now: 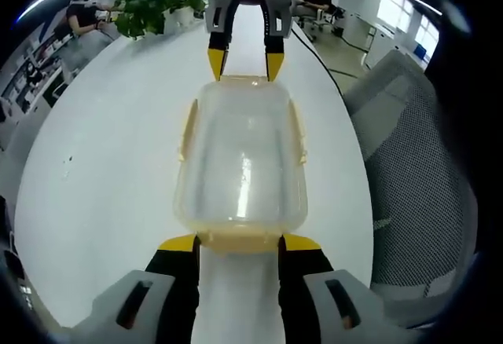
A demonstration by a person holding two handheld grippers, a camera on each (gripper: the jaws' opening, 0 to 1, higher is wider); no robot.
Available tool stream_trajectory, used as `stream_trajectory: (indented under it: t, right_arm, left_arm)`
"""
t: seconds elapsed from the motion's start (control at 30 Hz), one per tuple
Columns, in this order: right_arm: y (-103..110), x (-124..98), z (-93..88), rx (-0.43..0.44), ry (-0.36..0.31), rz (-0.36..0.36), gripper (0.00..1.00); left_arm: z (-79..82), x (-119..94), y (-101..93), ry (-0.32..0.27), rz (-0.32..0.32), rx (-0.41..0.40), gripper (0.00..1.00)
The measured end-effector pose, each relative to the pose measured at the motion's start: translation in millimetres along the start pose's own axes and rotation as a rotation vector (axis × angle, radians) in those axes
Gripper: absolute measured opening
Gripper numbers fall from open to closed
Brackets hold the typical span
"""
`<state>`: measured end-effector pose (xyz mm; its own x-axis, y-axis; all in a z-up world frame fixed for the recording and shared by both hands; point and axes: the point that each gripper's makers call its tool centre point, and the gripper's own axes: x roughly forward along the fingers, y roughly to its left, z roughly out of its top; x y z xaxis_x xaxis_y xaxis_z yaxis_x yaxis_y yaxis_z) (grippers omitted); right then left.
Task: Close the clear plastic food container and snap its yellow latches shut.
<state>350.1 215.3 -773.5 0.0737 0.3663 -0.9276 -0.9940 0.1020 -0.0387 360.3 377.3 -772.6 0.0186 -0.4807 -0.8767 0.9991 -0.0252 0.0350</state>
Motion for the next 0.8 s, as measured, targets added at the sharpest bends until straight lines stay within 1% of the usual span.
stream_trajectory:
  t: [0.23,0.33,0.4,0.5,0.53,0.57,0.63,0.8]
  right_arm:
    - [1,1,-1.3,0.002,0.001,0.007,0.39]
    - [-2,2,-7.6,-0.017,0.031,-0.015,0.41]
    - [3,1,-7.7,-0.003,0.026,0.009,0.41]
    - [0,-2,-5.2,0.005,0.019,-0.005,0.41]
    - [0,-4,-2.4,0.027,0.006,-0.004,0.41]
    - [0,-5,-0.8,0.045,-0.001,-0.004,0.41]
    - [-1,-8,1.3,0.054,-0.011,-0.005,0.41]
    - [0,-8,-0.1,0.075,-0.018,-0.006,0.41]
  left_arm:
    - [-0.8,1,-0.9,-0.015,0.005,0.007,0.39]
    - [-0.9,-1,0.5,-0.024,0.02,-0.002,0.39]
    - [-1.7,-2,1.2,-0.022,0.023,-0.023,0.38]
    - [-6.1,-3,-1.3,-0.002,0.011,-0.017,0.37]
    - [-8.5,-4,-1.0,0.008,0.012,-0.021,0.37]
    - [-8.2,-5,-0.9,0.007,0.012,-0.025,0.37]
    - [-7.6,-8,0.9,-0.002,0.014,-0.04,0.37]
    - [-7.4,-10,2.6,-0.01,0.014,-0.074,0.38]
